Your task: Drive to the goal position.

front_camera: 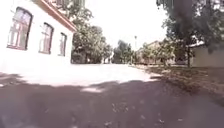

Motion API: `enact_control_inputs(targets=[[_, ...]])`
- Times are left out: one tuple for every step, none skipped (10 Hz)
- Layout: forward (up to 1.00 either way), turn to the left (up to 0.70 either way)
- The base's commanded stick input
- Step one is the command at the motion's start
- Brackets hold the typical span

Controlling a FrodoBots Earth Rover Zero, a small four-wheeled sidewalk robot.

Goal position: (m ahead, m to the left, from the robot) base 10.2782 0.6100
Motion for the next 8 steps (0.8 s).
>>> enact_control_inputs(targets=[[0.85, 0.01], [0.85, 0.01], [0.85, 0.01], [0.85, 0.01], [0.85, 0.01], [0.85, 0.01], [0.85, 0.01], [0.85, 0.01]])
